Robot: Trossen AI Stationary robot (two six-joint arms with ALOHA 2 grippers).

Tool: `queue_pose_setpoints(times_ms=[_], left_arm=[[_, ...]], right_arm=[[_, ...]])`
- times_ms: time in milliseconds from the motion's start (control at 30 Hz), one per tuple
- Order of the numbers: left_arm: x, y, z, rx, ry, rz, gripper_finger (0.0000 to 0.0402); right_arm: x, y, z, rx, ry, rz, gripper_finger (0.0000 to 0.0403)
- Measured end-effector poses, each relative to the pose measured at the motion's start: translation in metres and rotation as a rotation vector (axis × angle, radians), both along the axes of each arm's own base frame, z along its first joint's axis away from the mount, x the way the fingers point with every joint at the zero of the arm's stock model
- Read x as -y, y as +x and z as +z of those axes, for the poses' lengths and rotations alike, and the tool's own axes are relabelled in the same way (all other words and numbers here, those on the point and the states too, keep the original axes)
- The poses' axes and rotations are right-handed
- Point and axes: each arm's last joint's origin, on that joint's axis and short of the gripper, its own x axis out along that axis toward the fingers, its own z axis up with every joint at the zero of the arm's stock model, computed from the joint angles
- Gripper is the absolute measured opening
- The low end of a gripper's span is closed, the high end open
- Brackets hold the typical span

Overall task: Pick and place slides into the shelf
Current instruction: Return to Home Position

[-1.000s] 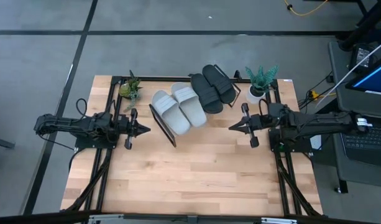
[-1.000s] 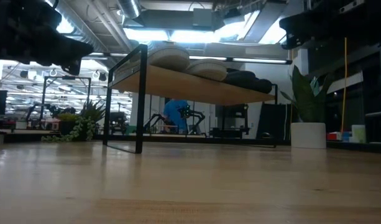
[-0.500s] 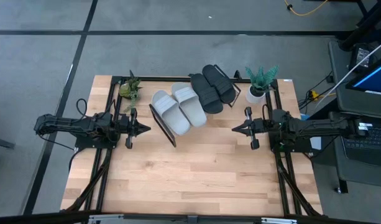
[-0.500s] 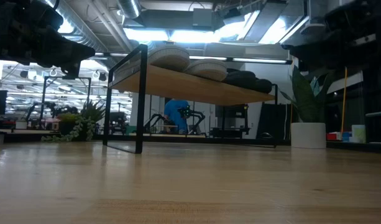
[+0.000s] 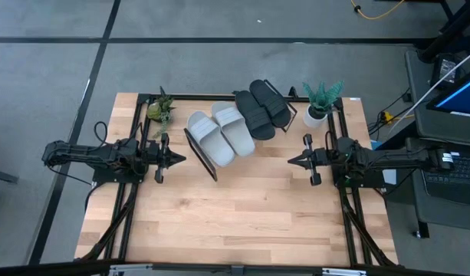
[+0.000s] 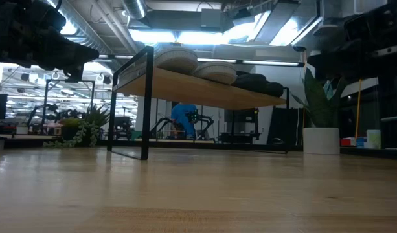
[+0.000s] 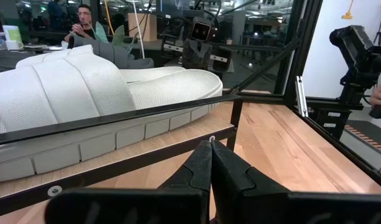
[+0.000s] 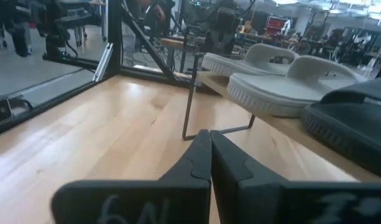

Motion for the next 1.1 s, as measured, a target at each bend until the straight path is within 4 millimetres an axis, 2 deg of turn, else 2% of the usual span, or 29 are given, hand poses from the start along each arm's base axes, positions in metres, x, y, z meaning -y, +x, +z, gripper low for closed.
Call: queue_pose_setpoints(times_ms=[367,667,833,1100], left_arm=[[0.000,0.000,0.000,0.000,0.000,0.000,0.0000],[0.000,0.000,0.000,0.000,0.000,0.000,0.0000],[0.000,0.000,0.000,0.000,0.000,0.000,0.0000],[0.000,0.000,0.000,0.000,0.000,0.000,0.0000]], right_arm=[[0.000,0.000,0.000,-0.013,0.098,-0.002,0.0029],[-0.003,-0.002,0.002,0.010,0.027,0.018,0.0032],[-0.011,-0.012,-0.002,-0.028,-0.027,0.077,0.0032],[-0.019,-0.024,0.005,0.055,-0.047,0.142,0.0032]])
